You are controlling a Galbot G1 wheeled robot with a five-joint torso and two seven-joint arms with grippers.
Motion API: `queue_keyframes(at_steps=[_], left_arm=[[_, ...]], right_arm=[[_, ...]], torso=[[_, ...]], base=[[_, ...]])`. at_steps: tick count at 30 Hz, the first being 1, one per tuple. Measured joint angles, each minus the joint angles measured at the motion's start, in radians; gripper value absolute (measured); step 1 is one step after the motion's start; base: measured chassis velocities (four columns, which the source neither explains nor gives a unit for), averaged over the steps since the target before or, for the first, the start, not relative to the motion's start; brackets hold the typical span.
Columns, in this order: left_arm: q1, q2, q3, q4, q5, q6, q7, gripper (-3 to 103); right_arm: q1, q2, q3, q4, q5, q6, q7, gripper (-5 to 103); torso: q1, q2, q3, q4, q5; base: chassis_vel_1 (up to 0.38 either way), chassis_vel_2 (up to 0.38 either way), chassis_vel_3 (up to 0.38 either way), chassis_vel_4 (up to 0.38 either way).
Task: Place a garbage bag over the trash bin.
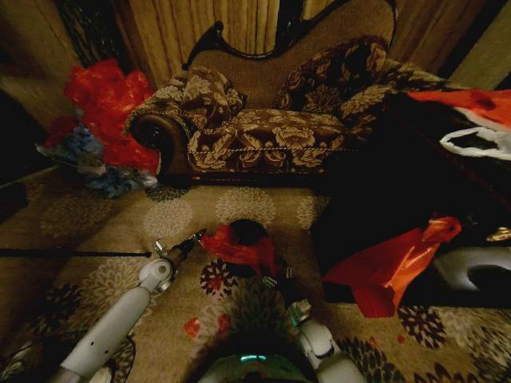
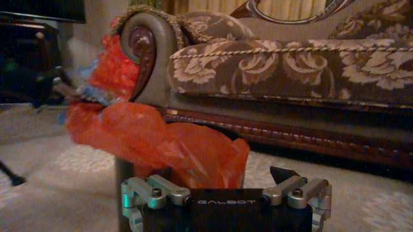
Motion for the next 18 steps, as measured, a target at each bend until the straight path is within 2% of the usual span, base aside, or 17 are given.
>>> queue_keyframes(at_steps=[4, 5, 7, 8, 10, 13, 14, 17, 18], left_arm=[[0.002, -0.008, 0.008, 0.015, 0.012, 0.0, 0.004, 0], [0.0, -0.014, 0.013, 0.029, 0.019, -0.001, 0.007, 0], [-0.002, -0.018, 0.015, 0.038, 0.022, -0.001, 0.008, 0], [-0.008, -0.025, 0.02, 0.059, 0.025, -0.002, 0.01, 0], [-0.012, -0.028, 0.024, 0.072, 0.026, -0.003, 0.012, 0], [-0.018, -0.036, 0.034, 0.098, 0.035, -0.004, 0.016, 0], [-0.018, -0.036, 0.034, 0.098, 0.035, -0.004, 0.016, 0], [-0.019, -0.042, 0.037, 0.114, 0.042, -0.006, 0.019, 0], [-0.019, -0.042, 0.037, 0.115, 0.043, -0.007, 0.019, 0]], right_arm=[[0.01, 0.014, -0.002, -0.019, 0.003, -0.008, 0.006, 100], [0.001, 0.02, -0.006, -0.028, 0.009, -0.011, 0.006, 91], [-0.007, 0.023, -0.007, -0.032, 0.014, -0.011, 0.006, 91], [-0.019, 0.03, -0.007, -0.042, 0.02, -0.009, 0.006, 80], [-0.023, 0.033, -0.006, -0.047, 0.021, -0.003, 0.006, 80], [-0.023, 0.034, -0.004, -0.059, 0.022, 0.005, 0.006, 65], [-0.023, 0.034, -0.004, -0.059, 0.022, 0.005, 0.006, 65], [-0.026, 0.033, -0.004, -0.067, 0.03, 0.002, 0.001, 48], [-0.03, 0.032, -0.005, -0.067, 0.041, -0.004, 0.0, 48]], torso=[[0.0, 0.0, 0.0, 0.0, -0.0002], [0.0, 0.0, 0.0, -0.0001, -0.0001], [0.0, 0.0, 0.0, -0.0002, -0.0001], [0.0, 0.0, 0.0, -0.0004, -0.0002], [0.0, 0.0, 0.0, -0.0003, -0.0001], [0.0, 0.0, 0.0, -0.0003, -0.0001], [0.0, 0.0, 0.0, -0.0003, -0.0001], [0.0, 0.0, 0.0, -0.0002, -0.0001], [0.0, 0.0, 0.0, -0.0001, -0.0001]], base=[[0.0, 0.0, 0.0, 0.0], [0.0, 0.0, 0.0, 0.0], [0.0, 0.0, 0.0, 0.0], [0.0, 0.0, 0.0, 0.0], [0.0, 0.0, 0.0, 0.0], [0.0, 0.0, 0.0, 0.0], [0.0, 0.0, 0.0, 0.0], [0.0, 0.0, 0.0, 0.0], [0.0, 0.0, 0.0, 0.0]])
